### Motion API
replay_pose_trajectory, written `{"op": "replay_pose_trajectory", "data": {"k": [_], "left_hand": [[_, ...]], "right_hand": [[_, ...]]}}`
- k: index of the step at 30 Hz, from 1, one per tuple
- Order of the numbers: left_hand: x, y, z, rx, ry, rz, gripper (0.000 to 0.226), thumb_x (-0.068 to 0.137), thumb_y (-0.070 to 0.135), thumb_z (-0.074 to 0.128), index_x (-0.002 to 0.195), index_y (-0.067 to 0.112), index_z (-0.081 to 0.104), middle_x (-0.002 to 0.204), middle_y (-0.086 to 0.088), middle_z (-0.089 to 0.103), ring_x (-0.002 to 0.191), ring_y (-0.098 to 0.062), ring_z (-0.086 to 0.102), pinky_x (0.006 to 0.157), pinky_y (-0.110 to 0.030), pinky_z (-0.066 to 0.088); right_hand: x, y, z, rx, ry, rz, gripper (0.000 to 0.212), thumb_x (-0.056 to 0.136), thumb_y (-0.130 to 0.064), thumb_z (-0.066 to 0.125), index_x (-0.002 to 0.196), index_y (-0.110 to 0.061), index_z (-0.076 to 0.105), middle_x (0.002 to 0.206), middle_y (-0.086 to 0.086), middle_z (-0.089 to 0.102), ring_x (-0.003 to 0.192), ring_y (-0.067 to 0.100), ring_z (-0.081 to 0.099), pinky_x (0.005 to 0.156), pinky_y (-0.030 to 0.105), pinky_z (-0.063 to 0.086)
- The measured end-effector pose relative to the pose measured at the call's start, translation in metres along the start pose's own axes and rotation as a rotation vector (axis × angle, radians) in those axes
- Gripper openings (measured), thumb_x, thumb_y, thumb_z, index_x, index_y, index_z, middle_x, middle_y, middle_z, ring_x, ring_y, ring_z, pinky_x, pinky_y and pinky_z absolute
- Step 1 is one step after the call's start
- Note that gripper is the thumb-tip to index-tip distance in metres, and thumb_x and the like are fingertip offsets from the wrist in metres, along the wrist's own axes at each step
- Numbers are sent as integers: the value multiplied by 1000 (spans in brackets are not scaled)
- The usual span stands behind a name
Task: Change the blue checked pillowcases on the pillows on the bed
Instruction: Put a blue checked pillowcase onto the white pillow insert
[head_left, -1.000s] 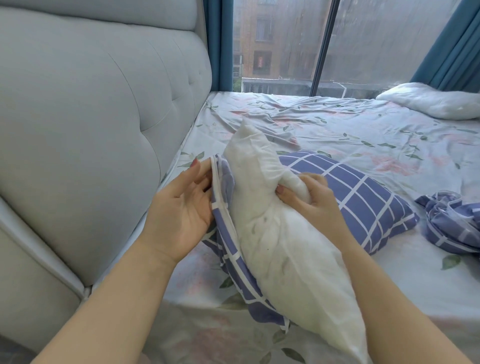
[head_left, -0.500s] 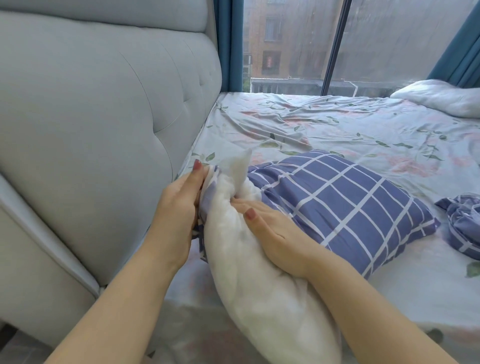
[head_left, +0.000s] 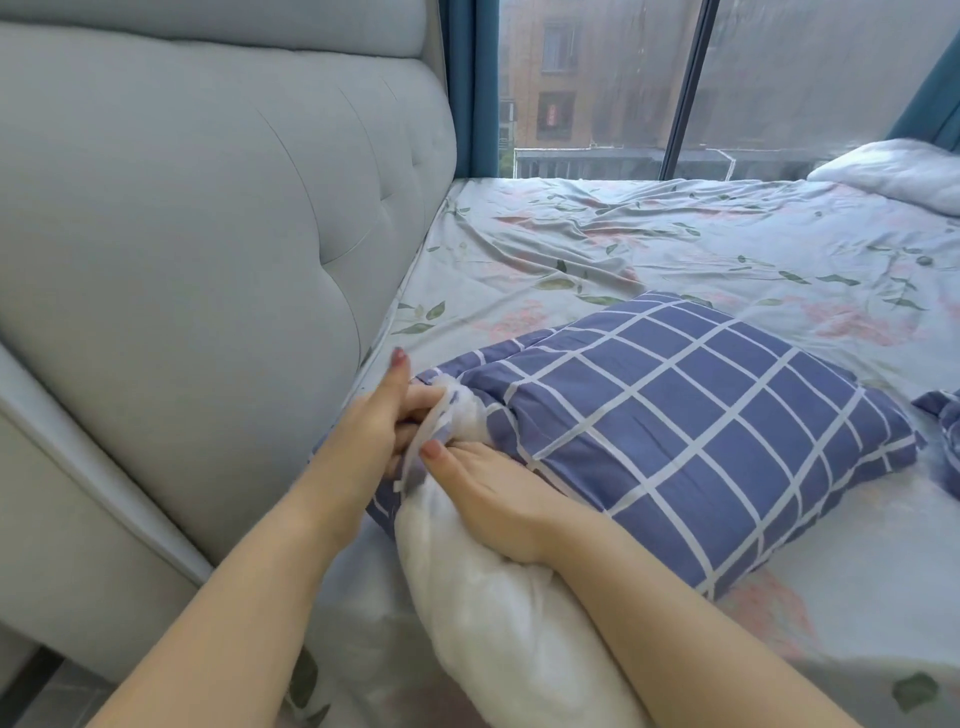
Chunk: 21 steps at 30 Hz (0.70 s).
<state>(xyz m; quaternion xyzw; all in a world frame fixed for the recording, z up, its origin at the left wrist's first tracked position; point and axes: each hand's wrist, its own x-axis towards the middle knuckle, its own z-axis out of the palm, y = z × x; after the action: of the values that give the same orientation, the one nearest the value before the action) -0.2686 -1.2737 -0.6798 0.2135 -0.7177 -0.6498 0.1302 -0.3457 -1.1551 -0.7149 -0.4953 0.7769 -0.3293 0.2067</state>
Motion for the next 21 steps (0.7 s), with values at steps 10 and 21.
{"op": "replay_pose_trajectory", "data": {"k": [10, 21], "left_hand": [[6, -3, -9, 8, 80, -111, 79, 98, 65, 12, 72, 36, 80, 85, 1, 78, 79, -11, 74, 71, -29, 50], [7, -7, 2, -57, -9, -9, 66, 58, 91, 42, 78, 36, 71, 82, -23, 64, 73, -28, 61, 60, -31, 47]], "right_hand": [[12, 2, -15, 712, 159, 85, 98, 91, -75, 11, 126, 0, 63, 128, 13, 65, 126, 19, 56, 115, 34, 33], [38, -5, 0, 1066, -35, 140, 70, 95, -64, 17, 98, -20, 71, 94, 13, 70, 78, 14, 71, 74, 20, 57]]}}
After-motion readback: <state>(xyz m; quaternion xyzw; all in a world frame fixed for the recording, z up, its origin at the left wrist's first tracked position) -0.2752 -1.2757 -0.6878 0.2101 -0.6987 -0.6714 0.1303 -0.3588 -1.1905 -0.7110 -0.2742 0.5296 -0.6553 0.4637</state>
